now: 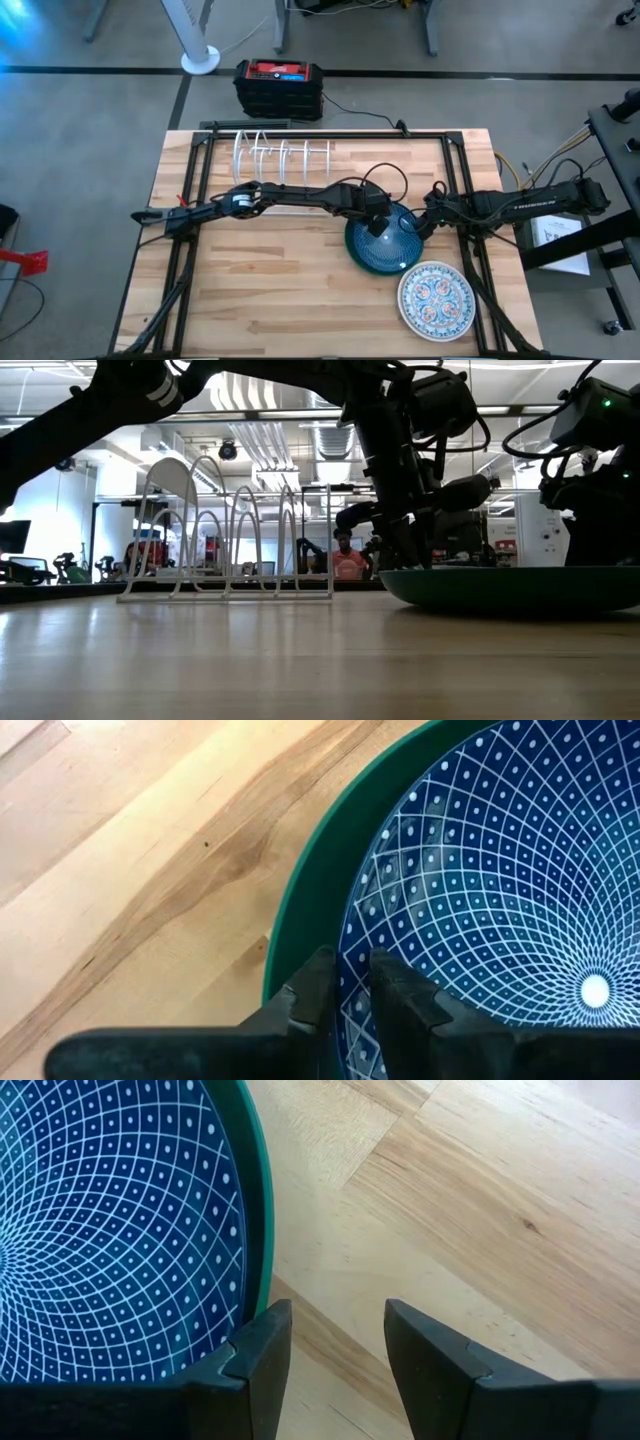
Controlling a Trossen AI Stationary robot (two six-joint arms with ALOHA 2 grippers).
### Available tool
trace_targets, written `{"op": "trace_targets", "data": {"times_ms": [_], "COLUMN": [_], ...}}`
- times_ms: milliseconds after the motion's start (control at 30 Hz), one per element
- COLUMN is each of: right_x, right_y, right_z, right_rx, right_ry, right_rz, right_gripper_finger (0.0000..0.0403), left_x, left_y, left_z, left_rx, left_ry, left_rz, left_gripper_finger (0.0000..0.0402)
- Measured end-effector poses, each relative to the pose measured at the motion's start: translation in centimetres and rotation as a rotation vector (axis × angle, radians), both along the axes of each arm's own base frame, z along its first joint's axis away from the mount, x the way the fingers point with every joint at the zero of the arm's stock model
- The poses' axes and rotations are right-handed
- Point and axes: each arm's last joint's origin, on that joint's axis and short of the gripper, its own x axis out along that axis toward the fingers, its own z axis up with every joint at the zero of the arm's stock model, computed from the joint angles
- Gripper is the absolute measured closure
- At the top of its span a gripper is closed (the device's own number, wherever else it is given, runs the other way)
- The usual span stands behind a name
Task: Sort dishes
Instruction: Put the blue patterned plate in the dish rack
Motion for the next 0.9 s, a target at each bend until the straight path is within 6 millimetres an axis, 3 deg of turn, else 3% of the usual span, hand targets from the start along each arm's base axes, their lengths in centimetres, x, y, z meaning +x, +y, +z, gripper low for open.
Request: {"op": "trace_targets", "data": {"times_ms": [333,900], "right_x": [-0.01,0.18], "right_y": [-0.01,-0.15], "right_z": [0.18,0.85], "right_rx": [-0.001,-0.047], "right_ry": [0.004,-0.014], "right_rz": [-0.004,-0.032], "right_gripper_finger": [0.0241,0.0274], "left_x": [0.01,0.05], "left_y": [0.04,0.03], "left_z": [-0.04,0.06], "left_rx": [0.001,0.007], "left_ry": [0.005,0.005], "left_rz": [-0.019,-0.044], "left_gripper_finger": [0.0359,0.04]}}
